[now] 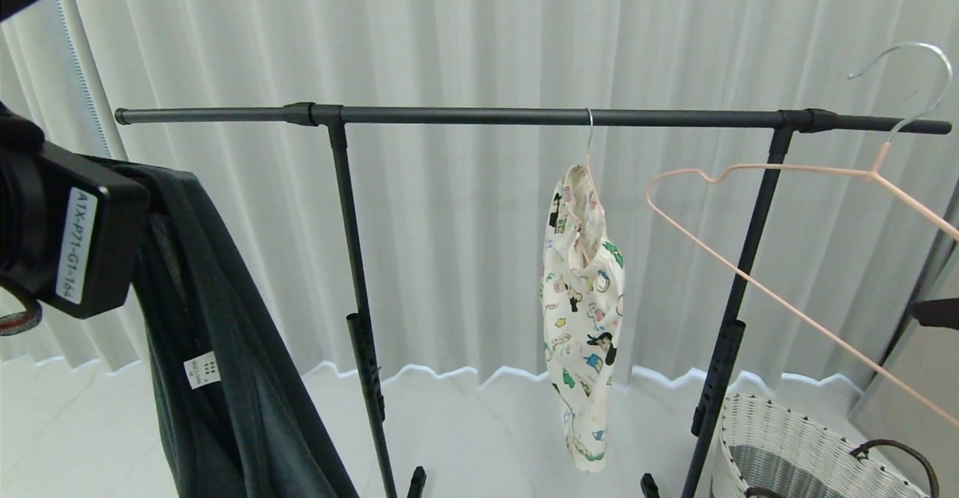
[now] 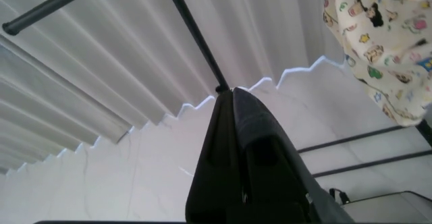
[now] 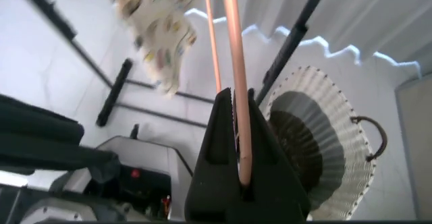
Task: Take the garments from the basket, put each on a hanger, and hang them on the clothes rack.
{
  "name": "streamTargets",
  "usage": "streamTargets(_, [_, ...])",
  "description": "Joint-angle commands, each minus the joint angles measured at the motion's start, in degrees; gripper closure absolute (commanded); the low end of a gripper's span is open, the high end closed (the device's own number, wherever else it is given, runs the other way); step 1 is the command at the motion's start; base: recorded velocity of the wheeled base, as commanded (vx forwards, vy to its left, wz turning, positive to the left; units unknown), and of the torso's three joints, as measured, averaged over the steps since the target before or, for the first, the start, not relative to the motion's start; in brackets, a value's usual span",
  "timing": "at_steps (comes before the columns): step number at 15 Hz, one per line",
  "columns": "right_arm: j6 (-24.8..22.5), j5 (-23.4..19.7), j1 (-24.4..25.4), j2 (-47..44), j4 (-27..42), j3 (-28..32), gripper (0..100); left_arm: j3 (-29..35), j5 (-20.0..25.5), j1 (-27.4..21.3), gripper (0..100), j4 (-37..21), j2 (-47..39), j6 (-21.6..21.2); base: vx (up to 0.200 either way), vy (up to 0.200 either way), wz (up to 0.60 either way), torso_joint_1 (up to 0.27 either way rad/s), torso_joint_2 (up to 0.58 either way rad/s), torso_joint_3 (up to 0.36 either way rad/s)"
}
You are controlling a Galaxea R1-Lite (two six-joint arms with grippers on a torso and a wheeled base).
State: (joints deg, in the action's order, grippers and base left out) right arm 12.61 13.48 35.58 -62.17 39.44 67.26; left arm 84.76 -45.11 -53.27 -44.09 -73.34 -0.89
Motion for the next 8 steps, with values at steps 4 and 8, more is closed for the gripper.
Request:
streamTargets(4, [0.8, -0.1, 11.0, 2.8, -1.4, -0.6, 100, 0.0, 0.0, 0.0, 100, 0.0, -1.0, 0.0, -0.200, 0.000, 0.00, 0.004, 0.00, 0.005])
streamTargets(8, [4.1, -0.1, 26.1, 3.6, -2.6, -0.7, 100, -1.6, 0.0, 1.5, 100, 1.9, -2.2, 0.4, 0.000, 0.000, 0.00, 0.000, 0.00, 0.000])
